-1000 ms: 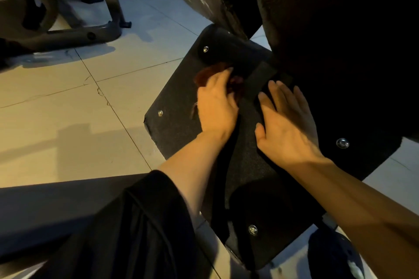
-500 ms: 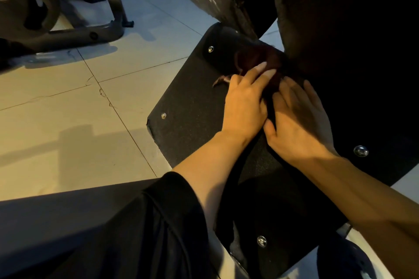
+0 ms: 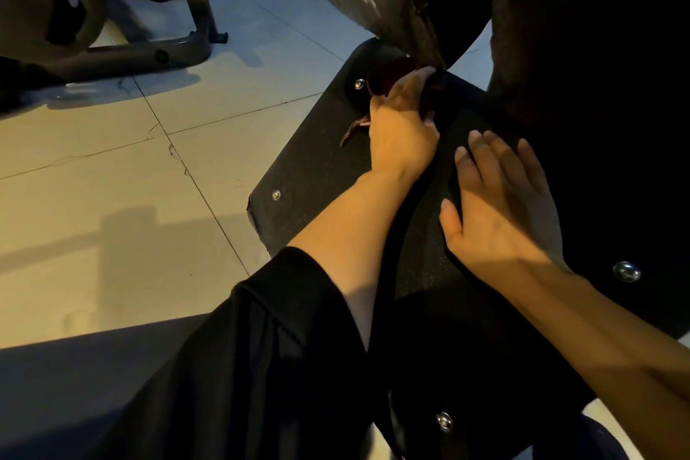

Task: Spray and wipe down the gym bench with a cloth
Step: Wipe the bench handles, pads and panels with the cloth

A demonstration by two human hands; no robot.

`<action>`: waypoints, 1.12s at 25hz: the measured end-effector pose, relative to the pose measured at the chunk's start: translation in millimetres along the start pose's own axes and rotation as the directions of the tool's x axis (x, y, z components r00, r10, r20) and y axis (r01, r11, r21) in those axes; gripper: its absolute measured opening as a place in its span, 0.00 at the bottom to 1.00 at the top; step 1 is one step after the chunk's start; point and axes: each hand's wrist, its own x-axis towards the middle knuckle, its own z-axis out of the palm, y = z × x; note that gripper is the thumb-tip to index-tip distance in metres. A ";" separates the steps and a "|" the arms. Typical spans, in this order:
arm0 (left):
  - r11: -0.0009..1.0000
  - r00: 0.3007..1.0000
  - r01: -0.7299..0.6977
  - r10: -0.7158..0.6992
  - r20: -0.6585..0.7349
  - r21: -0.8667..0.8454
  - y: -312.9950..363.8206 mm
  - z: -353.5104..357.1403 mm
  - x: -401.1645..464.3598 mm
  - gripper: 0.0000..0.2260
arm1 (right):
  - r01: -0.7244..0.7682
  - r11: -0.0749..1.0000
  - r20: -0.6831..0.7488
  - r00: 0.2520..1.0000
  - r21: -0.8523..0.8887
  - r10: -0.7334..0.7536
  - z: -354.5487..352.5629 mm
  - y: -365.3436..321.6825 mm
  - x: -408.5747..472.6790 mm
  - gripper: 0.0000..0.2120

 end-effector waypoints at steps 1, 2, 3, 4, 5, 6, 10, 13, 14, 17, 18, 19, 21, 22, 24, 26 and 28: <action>0.998 0.998 0.059 -0.059 0.000 -0.011 -4.9 -1.8 2.8 0.24 | -0.002 1.000 0.000 1.000 0.000 0.002 -0.6 -1.0 -0.5 0.33; 0.988 0.988 0.155 -0.156 -0.017 -0.023 -7.5 -3.6 5.6 0.25 | -0.006 1.000 0.000 1.000 -0.001 0.006 0.2 -1.0 -0.9 0.32; 0.970 0.970 0.239 -0.240 -0.028 -0.039 -7.1 -4.9 6.3 0.25 | -0.011 1.000 0.003 1.000 -0.002 0.011 0.9 -0.3 -1.5 0.32; 0.964 0.964 0.261 -0.263 -0.028 -0.054 -4.2 -4.4 3.9 0.25 | -0.008 1.000 0.008 1.000 -0.005 0.008 2.0 1.1 -1.9 0.32; 0.976 0.977 0.209 -0.211 -0.020 -0.055 0.8 -3.1 -1.7 0.24 | -0.001 1.000 0.008 1.000 -0.009 0.001 2.6 2.1 -1.7 0.32; 0.991 0.992 0.128 -0.128 0.000 -0.048 6.3 -1.5 -10.0 0.24 | 0.004 1.000 0.006 1.000 -0.003 -0.004 1.9 2.8 -0.5 0.32; 0.996 0.995 -0.074 0.070 0.074 0.043 11.3 -0.3 -34.6 0.26 | -0.023 0.999 -0.017 1.000 0.040 0.023 -4.4 1.6 2.1 0.27; 0.993 0.999 0.043 -0.045 0.012 0.114 16.3 -0.1 -34.5 0.26 | -0.037 0.997 -0.013 0.999 0.073 0.038 -1.9 2.6 -1.5 0.26; 0.995 1.000 -0.001 -0.002 0.030 0.103 20.1 1.6 -39.4 0.25 | -0.013 0.997 -0.019 1.000 0.076 0.014 -0.4 5.3 -4.4 0.25; 0.975 0.974 -0.194 0.179 0.138 0.109 19.2 5.4 -52.5 0.19 | -0.048 0.990 -0.048 0.997 0.132 0.055 -8.6 7.9 -10.0 0.21; 0.974 0.973 -0.194 0.175 0.149 0.119 15.3 6.1 -51.4 0.16 | -0.097 0.981 -0.038 0.994 0.166 0.104 -13.7 6.2 -10.7 0.19; 0.976 0.975 -0.179 0.159 0.152 0.122 13.7 6.8 -49.1 0.16 | -0.124 0.974 -0.032 0.991 0.190 0.132 -18.7 4.9 -10.3 0.18; 0.975 0.974 -0.182 0.161 0.161 0.125 17.4 8.3 -48.8 0.15 | -0.118 0.973 -0.034 0.991 0.197 0.127 -23.6 2.2 -11.0 0.16; 0.969 0.971 -0.198 0.173 0.165 0.149 19.7 7.5 -52.5 0.17 | -0.103 0.976 -0.034 0.993 0.190 0.111 -22.3 2.0 -12.9 0.17; 0.949 0.966 -0.241 0.213 0.148 0.205 13.2 4.2 -62.1 0.19 | -0.098 0.978 -0.024 0.994 0.183 0.104 -22.3 2.8 -13.0 0.17; 0.964 0.987 -0.156 0.146 0.061 0.217 3.4 0.2 -68.8 0.17 | -0.128 0.978 0.009 0.992 0.164 0.128 -23.8 0.3 -10.5 0.16; 0.977 0.998 -0.065 0.065 0.009 0.204 3.7 2.6 -75.1 0.17 | -0.140 0.981 0.044 0.990 0.134 0.135 -24.3 -4.4 -8.9 0.17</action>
